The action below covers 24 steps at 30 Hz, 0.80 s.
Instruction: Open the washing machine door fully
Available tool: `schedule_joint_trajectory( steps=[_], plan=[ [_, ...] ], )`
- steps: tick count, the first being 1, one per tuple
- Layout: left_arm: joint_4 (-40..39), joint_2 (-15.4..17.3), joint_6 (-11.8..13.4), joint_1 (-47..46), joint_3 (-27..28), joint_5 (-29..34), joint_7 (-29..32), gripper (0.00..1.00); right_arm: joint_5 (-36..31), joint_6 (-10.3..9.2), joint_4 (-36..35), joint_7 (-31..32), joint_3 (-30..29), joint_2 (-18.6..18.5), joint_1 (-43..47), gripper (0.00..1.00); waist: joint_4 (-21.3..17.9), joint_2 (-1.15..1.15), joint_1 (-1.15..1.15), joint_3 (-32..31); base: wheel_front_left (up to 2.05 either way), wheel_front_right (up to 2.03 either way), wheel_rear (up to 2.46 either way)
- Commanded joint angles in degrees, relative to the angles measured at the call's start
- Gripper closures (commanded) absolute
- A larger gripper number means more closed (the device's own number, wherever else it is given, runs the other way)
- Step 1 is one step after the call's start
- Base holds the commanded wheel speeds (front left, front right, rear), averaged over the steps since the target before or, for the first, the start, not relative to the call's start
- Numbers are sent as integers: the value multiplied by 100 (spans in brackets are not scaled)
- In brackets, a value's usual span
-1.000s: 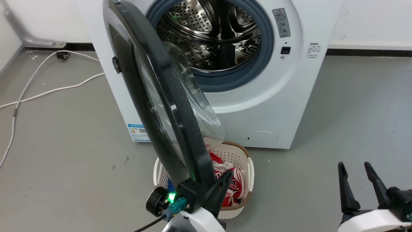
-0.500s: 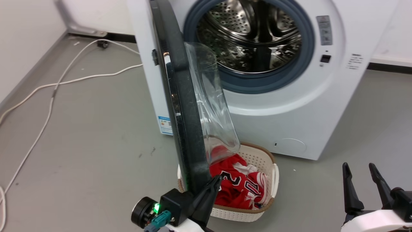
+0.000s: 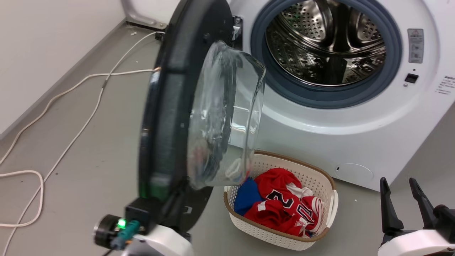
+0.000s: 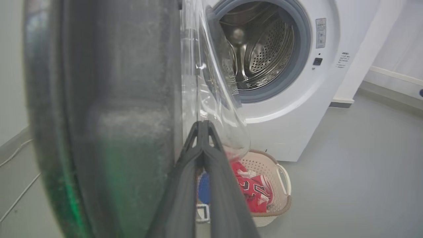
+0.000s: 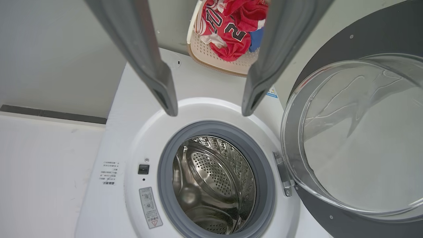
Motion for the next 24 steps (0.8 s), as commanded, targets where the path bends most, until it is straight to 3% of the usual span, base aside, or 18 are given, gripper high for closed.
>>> schedule_joint_trajectory(
  steps=[1, 10, 18, 24],
  plan=[
    [95, 118, 66, -50, 209, -81, -67, 100, -19, -1, 9, -9, 13, 15, -74, 0, 53, 0, 0, 6, 0, 0, 0],
    [570, 470, 106, -307, 1018, -469, -340, 100, 6, -1, 48, 18, 72, 15, -121, 0, 19, 0, 0, 60, 0, 0, 0],
    [1652, 781, -280, -691, 1704, -972, -835, 100, 66, -1, 49, 72, 173, 15, -193, 0, -251, 0, 0, 168, 0, 0, 0],
    [2481, 963, -429, -1125, 2211, -1246, -1099, 100, 0, -1, -106, 137, 200, 13, -291, 0, -453, 0, 0, 352, 0, 0, 0]
  ],
)
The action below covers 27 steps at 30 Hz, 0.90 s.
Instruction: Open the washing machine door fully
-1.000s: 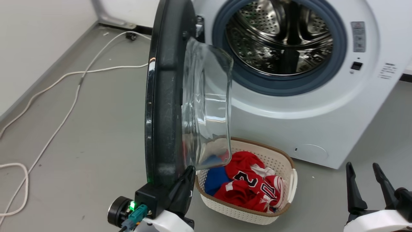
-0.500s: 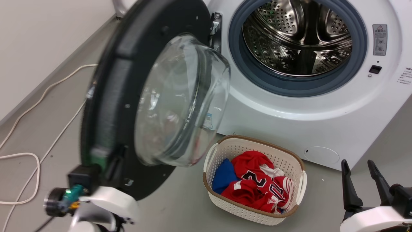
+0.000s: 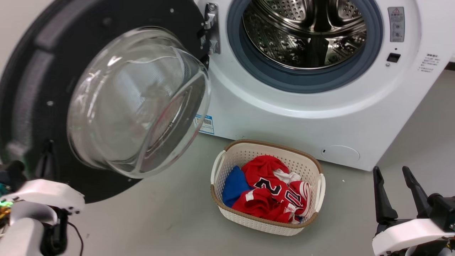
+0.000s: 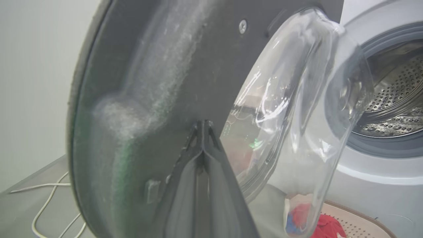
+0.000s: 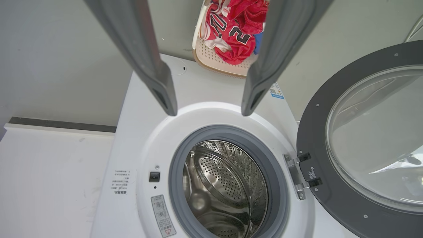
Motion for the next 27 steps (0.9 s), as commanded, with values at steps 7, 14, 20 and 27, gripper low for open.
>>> schedule_joint_trajectory(
  steps=[7, 14, 20, 27],
  plan=[
    [705, 311, -76, -487, 419, -213, -94, 100, -93, -1, -142, 94, 9, 10, -109, 0, -199, 0, 0, 177, 0, 0, 0],
    [1219, 542, -180, -728, 590, -206, -156, 100, -111, -1, -193, 148, -21, 11, -140, 0, -310, 0, 0, 196, 0, 0, 0],
    [1290, 464, -256, -721, 560, -136, -185, 100, -134, -1, -213, 178, -48, 11, -70, 0, -290, 0, 0, 162, 0, 0, 0],
    [666, 207, -74, -102, 665, 163, -219, 100, -22, -1, -94, 92, -27, 11, 70, 0, -287, 0, 0, -115, 0, 0, 0]
  ],
)
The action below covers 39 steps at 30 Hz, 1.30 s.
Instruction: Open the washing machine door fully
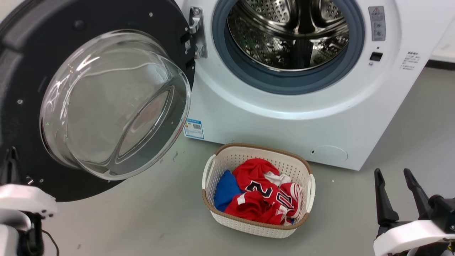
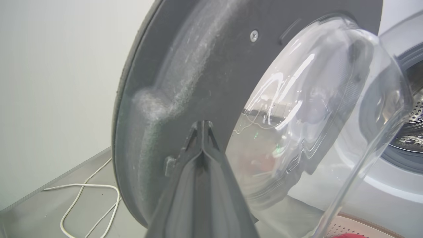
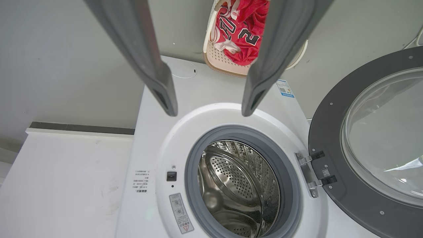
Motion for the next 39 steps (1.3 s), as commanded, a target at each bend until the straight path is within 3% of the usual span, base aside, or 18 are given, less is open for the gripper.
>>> schedule_joint_trajectory(
  steps=[1, 12, 19, 25, 26, 28, 29, 30, 31, 32, 33, 39],
  plan=[
    [-236, -105, 73, 229, 57, 97, -38, 100, 17, -1, 28, -36, 11, 11, 65, 0, -4, 0, 0, -125, 0, 0, 0],
    [-1651, -764, 402, 1517, -329, 698, -29, 100, 5, -1, 99, -58, 156, 11, 157, 0, -57, 0, 0, -349, 0, 0, 0],
    [-1974, -1118, 236, 1590, -955, 786, 195, 100, -21, -1, 154, -51, 182, 11, 135, 0, -261, 0, 0, -412, 0, 0, 0],
    [-1856, -1335, 22, 1321, -1410, 886, 263, 100, -72, -1, 236, -50, 268, 11, 56, 0, -659, 0, 0, -410, 0, 0, 0],
    [-1809, -1344, 10, 1267, -1456, 906, 260, 90, -89, -1, 249, -51, 277, 11, 45, 0, -735, 0, 0, -402, 0, 0, 0],
    [-1732, -1381, 11, 1149, -1490, 942, 216, 59, -100, -1, 275, -52, 355, 10, 5, 0, -890, 0, 0, -385, 0, 0, 0],
    [-1732, -1381, 11, 1149, -1490, 942, 216, 59, -100, -1, 275, -52, 355, 10, 5, 0, -890, 0, 0, -385, 0, 0, 0],
    [-1684, -1415, 8, 1114, -1512, 959, 209, 42, -97, -1, 289, -56, 387, -4, -11, 0, -957, 0, 0, -377, 0, 0, 0],
    [-1650, -1429, 8, 1077, -1532, 989, 191, 16, -94, -1, 304, -63, 410, -18, -24, 0, -1014, 0, 0, -370, 0, 0, 0],
    [-1604, -1426, 28, 1057, -1540, 1007, 180, 5, -90, -1, 321, -70, 441, -33, -45, 0, -1082, 0, 0, -367, 0, 0, 0],
    [-1570, -1431, 43, 1036, -1538, 1011, 165, 0, -90, -1, 334, -84, 457, -43, -55, 0, -1141, 0, 0, -364, 0, 0, 0],
    [-1451, -1419, 121, 1016, -1545, 1095, 111, 0, -80, -1, 439, -177, 603, -88, -94, 0, -1426, 0, 0, -326, 0, 0, 0]
  ],
)
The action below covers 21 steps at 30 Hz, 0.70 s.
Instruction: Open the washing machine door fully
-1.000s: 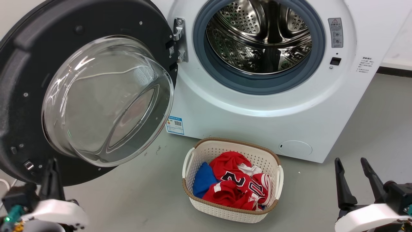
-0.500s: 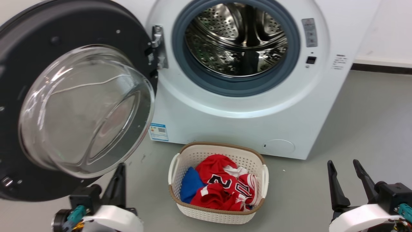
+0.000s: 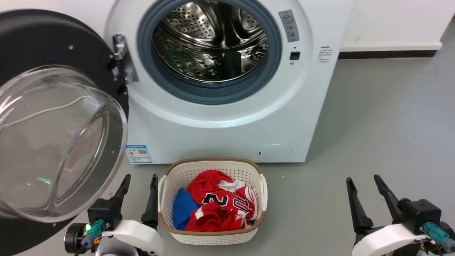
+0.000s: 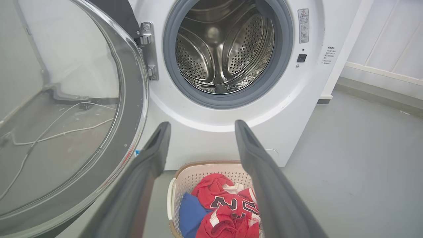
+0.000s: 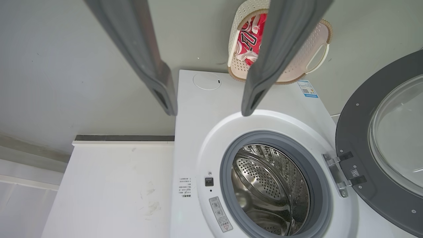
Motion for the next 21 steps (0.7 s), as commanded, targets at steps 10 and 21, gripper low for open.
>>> schedule_joint_trajectory(
  steps=[10, 21],
  plan=[
    [77, -13, 138, 67, -39, 134, -79, 0, 17, -1, 117, -99, 57, -94, -129, 0, -160, 0, 0, 28, 0, 0, 0],
    [75, -41, 186, 82, -24, 155, -132, 0, 8, -1, 142, -150, 120, -165, -211, 0, -126, 0, 0, 55, 0, 0, 0]
  ],
)
